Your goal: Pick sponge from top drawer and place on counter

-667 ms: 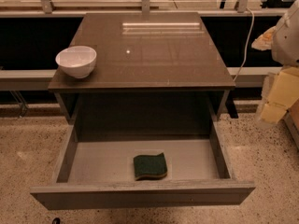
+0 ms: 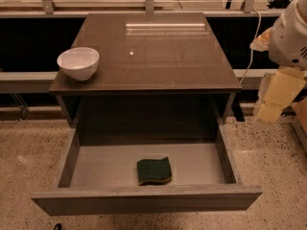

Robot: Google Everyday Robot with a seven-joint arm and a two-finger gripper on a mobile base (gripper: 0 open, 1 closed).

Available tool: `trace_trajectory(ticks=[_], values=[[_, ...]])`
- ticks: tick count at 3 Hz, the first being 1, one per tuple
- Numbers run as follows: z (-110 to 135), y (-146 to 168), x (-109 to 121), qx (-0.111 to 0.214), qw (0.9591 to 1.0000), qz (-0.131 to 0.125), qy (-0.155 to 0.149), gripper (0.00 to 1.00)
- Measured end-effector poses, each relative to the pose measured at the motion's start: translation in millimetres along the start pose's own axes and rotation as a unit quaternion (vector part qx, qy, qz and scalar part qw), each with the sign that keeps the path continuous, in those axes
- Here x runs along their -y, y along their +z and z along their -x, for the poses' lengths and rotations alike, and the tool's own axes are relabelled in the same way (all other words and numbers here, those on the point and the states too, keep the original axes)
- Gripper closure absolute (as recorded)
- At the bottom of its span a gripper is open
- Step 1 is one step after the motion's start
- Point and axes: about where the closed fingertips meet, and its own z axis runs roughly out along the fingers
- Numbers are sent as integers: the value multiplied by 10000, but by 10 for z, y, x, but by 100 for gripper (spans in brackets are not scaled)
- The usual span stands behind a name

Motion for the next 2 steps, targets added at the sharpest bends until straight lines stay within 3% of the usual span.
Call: trace_trajectory(ticks=[1,2], values=[[225,332,87,189,9995,112,-233,0],[300,843,65,393,9980,147,-478,0]])
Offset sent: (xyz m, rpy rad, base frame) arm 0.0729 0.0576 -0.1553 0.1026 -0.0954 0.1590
